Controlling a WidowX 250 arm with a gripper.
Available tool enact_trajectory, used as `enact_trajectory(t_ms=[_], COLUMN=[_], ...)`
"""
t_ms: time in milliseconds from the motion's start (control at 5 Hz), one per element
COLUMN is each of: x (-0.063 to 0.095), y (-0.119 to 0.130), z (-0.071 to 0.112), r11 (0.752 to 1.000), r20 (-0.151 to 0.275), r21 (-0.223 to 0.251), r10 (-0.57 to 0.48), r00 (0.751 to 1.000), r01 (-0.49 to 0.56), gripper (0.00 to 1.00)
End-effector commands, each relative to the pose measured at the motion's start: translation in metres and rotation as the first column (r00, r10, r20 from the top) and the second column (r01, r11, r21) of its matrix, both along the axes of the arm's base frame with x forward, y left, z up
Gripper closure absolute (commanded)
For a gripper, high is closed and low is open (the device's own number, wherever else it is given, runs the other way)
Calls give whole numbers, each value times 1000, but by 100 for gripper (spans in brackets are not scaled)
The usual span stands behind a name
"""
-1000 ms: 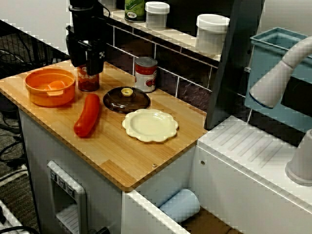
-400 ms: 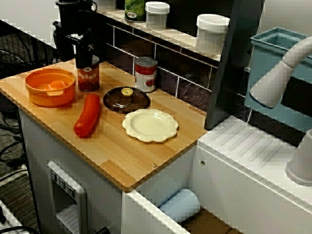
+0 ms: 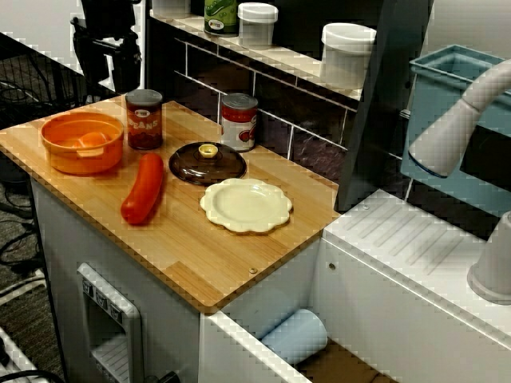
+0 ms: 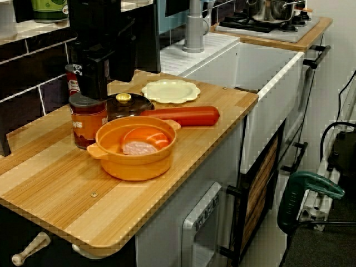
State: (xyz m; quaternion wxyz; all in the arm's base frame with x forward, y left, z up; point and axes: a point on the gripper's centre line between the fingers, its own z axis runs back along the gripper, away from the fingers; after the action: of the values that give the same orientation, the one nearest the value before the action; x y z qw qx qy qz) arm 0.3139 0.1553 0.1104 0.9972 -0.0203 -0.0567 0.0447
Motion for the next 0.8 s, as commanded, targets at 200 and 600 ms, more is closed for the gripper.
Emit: enact_trajectory(t_ms=[200,600], x=[4,7], y=[34,42], z=[14,2], r11=[990,979], r20=[129,166], r21=[91,161], r10=[98,97], r00=[987,981], r01=[-110,-123], gripper=[0,0])
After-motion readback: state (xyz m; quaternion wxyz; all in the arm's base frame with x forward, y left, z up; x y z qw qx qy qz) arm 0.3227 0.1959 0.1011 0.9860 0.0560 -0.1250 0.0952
